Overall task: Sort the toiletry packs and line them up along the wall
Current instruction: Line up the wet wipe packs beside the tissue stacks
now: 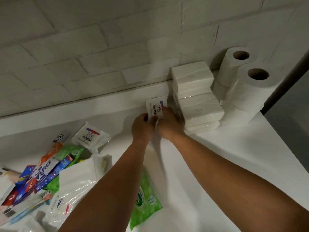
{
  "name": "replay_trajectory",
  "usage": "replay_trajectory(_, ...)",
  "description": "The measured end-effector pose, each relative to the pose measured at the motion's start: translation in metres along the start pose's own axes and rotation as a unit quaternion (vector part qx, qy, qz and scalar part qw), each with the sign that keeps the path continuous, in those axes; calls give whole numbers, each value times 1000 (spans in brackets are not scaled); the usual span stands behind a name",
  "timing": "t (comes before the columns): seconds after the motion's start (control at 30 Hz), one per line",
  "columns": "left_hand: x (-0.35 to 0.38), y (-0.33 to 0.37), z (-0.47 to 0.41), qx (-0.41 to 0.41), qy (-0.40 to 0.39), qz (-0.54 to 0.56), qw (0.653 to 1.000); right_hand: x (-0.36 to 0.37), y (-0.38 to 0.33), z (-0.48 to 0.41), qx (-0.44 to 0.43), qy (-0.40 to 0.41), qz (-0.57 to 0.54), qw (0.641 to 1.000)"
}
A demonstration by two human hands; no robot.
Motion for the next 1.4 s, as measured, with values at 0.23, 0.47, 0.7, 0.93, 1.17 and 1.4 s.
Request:
replay_trajectory(0.23, -45, -23, 13, -52, -7, 21, 998, 5, -18, 13, -94, 9, 52, 994)
replay_trajectory(0.47, -112, -56, 35, 32, 53, -41, 997, 30, -45, 58, -206, 53, -13, 977)
replay_trajectory(0.7, -180, -66, 3, 48, 92, -21, 994, 91, -80, 87, -167, -37, -23, 985)
replay_trajectory(0.93, -216, -113, -50, 53, -30, -272, 960, 133, -110, 89, -74, -93, -18, 993)
replay_trajectory(1.17, -223, -124, -57, 66, -89, -322, 940, 157, -129, 83, -53, -110, 37, 992)
replay_trajectory(1.4, -224, -127, -63, 83, -87, -307, 944, 173, -133, 80, 58, -89, -75, 991)
Point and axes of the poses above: each hand's wrist, its own z-axis away from the middle knuckle, its own x-axis out of the palm, y = z × x, the point moved 3 cm from there along -z, towards the middle knuckle, and after that the axes turned 12 degrees about y, right-handed, at the moved point
